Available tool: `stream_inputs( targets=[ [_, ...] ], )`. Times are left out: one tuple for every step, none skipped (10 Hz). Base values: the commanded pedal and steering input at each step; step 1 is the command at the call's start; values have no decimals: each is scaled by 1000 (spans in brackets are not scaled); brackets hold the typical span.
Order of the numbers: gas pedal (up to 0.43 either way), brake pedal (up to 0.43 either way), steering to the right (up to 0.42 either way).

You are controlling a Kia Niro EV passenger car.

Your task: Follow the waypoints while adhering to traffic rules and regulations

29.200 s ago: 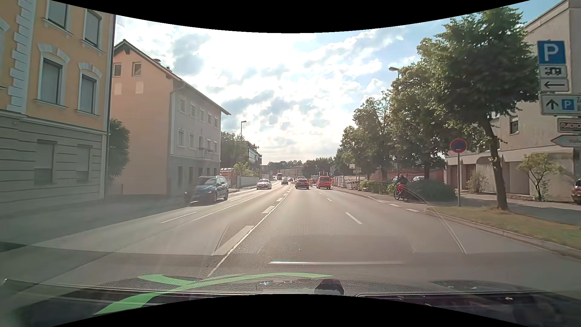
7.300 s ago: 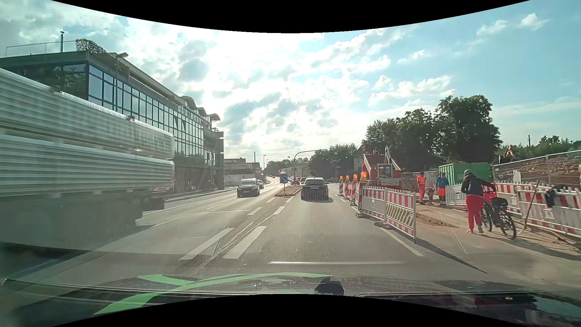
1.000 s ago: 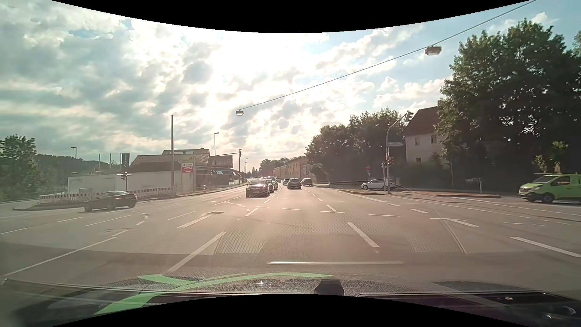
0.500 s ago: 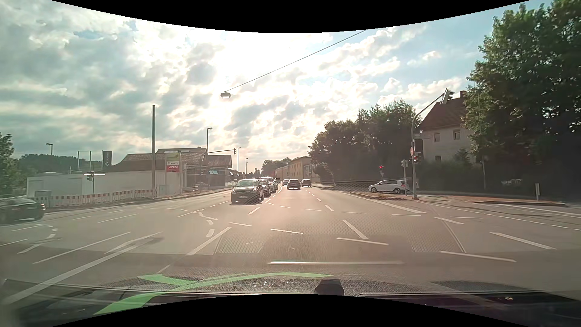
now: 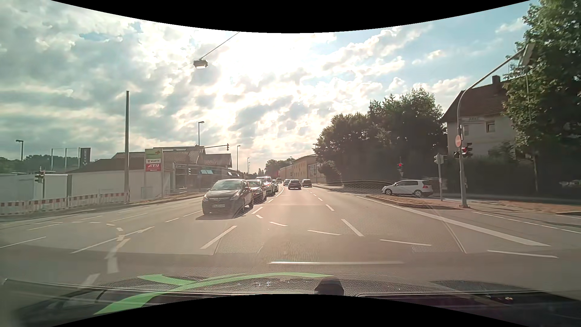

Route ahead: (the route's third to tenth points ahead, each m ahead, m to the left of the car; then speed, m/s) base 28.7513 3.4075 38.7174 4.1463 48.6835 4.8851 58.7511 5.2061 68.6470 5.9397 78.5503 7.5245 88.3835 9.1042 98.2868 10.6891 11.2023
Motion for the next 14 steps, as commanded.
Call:
stream_inputs(
  targets=[
    [189,0,-14],
    [189,0,-14],
    [189,0,-14],
    [189,0,-14],
    [189,0,-14],
    [189,0,-14],
    [189,0,-14],
    [189,0,-14],
    [189,0,-14],
    [189,0,-14],
    [157,0,-14],
    [130,0,-13],
    [130,0,-14],
    [138,0,-13]
  ],
)
